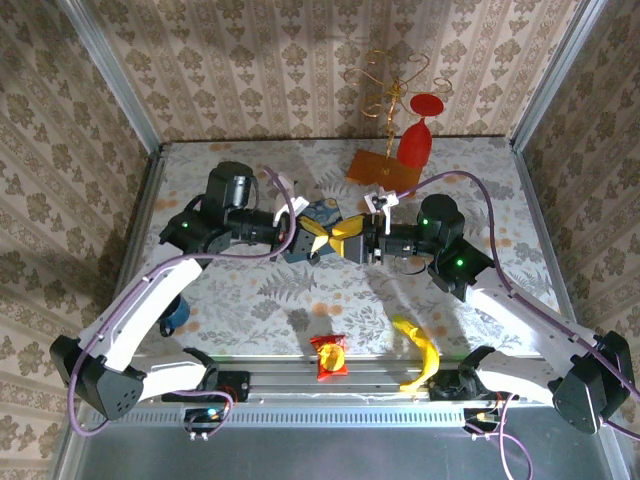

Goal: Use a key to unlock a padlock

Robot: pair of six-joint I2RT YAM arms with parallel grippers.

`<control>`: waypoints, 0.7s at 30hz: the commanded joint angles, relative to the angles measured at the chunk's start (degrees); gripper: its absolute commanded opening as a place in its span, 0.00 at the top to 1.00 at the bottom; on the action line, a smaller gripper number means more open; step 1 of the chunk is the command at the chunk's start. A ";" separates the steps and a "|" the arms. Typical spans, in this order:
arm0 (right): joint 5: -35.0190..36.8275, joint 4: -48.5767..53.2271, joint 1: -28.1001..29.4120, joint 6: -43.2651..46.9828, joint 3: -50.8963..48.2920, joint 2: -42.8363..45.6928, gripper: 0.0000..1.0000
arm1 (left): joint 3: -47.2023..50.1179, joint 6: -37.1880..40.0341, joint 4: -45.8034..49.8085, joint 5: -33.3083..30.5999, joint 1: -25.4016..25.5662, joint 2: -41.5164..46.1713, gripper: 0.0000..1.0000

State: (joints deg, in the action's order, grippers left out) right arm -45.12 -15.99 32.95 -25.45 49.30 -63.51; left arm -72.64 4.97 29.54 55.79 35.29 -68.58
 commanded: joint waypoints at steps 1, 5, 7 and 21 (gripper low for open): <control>-2.22 1.09 0.36 0.77 0.71 -0.56 0.59 | -0.31 -0.18 -1.94 1.87 0.18 1.08 1.00; -3.19 1.90 0.36 0.82 0.88 -1.00 0.65 | -0.51 -0.65 -2.47 1.95 -0.04 1.16 1.00; -3.25 2.01 0.36 0.93 0.87 -1.01 0.69 | -0.56 -0.88 -2.79 2.03 -0.22 1.25 1.00; -1.04 2.08 0.36 1.90 1.13 -0.83 1.00 | 1.29 -5.89 -7.02 2.47 -2.77 2.72 0.68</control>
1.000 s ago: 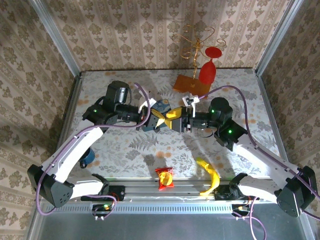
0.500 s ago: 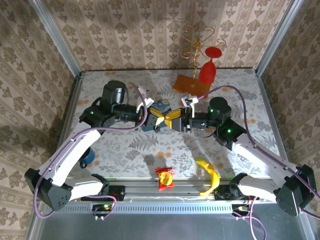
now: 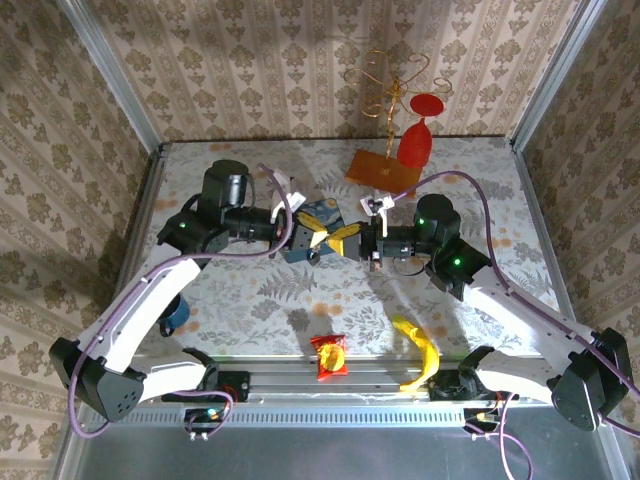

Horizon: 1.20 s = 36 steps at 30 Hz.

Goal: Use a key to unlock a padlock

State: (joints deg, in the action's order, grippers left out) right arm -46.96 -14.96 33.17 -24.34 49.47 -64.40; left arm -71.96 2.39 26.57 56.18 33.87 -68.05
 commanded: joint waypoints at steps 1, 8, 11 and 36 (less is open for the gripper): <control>0.90 1.07 0.14 0.81 0.94 0.07 1.00 | 1.07 -4.65 -5.35 2.17 -1.88 2.45 0.49; 1.98 1.25 0.14 0.95 0.30 0.83 1.00 | 3.94 -17.28 -15.22 -0.29 -6.32 5.53 0.14; 3.44 1.08 0.14 1.05 -0.23 1.42 1.00 | 3.51 -18.86 -13.83 -4.59 -6.36 6.17 0.14; 18.36 7.30 0.14 -18.56 -3.53 -2.46 1.00 | 18.89 -33.58 -13.12 -38.23 -5.88 7.45 0.08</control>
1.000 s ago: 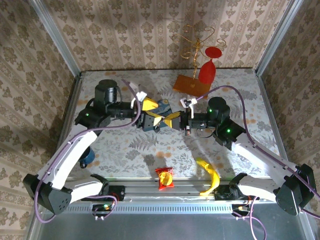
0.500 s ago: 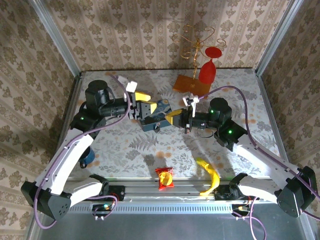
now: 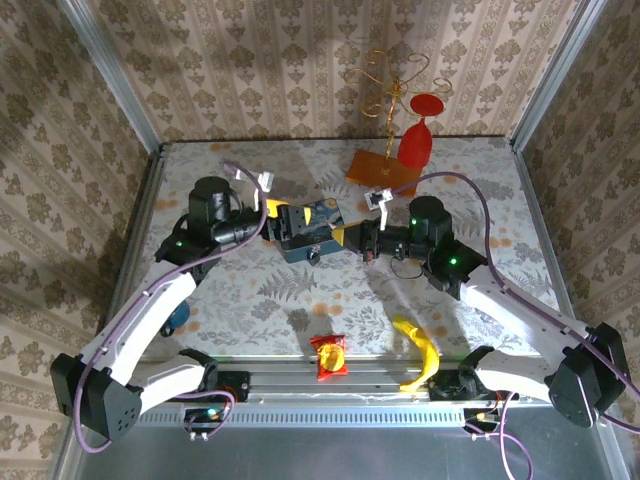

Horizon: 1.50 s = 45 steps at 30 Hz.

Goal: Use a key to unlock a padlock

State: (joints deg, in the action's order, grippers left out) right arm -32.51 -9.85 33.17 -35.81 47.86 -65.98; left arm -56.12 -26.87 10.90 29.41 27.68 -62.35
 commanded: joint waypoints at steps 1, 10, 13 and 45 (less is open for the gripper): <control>3.91 1.68 0.14 -8.22 -2.95 -1.22 1.00 | 4.86 -5.49 1.58 -13.30 0.81 2.32 0.07; 6.41 2.27 0.05 -16.69 -10.59 -4.69 1.00 | 20.47 -15.61 -5.78 -33.67 11.69 4.24 0.00; 9.90 1.54 0.05 -18.33 -14.09 -4.36 1.00 | 21.83 -16.45 -6.24 -37.36 14.63 1.17 0.00; 17.00 6.69 -10.66 -17.35 -27.21 13.17 1.00 | -11.54 -21.70 12.04 -65.31 25.49 -46.59 0.22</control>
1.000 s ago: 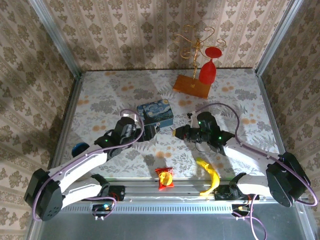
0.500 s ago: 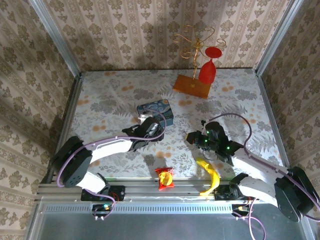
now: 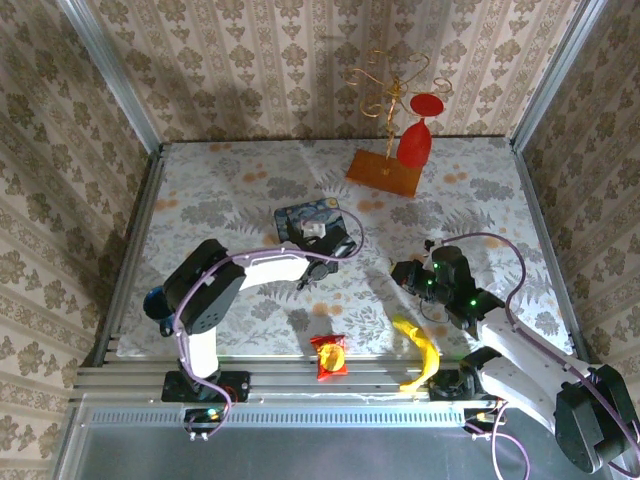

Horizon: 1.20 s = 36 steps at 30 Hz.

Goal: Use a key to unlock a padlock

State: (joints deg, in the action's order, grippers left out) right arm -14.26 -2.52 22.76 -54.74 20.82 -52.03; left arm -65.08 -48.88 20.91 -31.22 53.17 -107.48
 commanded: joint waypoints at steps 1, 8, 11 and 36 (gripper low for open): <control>-1.37 -1.02 -0.31 1.60 -0.16 -1.19 1.00 | -3.11 0.65 2.03 -5.04 -0.13 -2.01 0.23; -3.02 -4.41 -0.30 1.59 0.34 -4.53 1.00 | -6.24 1.76 1.64 -6.48 -1.53 -4.92 0.29; -3.34 -4.70 -0.30 1.57 0.79 -5.27 1.00 | -6.70 1.70 1.52 -6.01 -1.60 -5.53 0.30; -3.14 -5.30 -0.30 1.09 1.15 -5.18 1.00 | -0.51 4.34 -11.20 -3.08 -2.94 -5.62 0.47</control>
State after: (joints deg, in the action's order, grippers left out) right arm -16.97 -6.26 22.76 -54.00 20.82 -57.19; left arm -67.35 -45.91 12.75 -33.06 50.22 -112.49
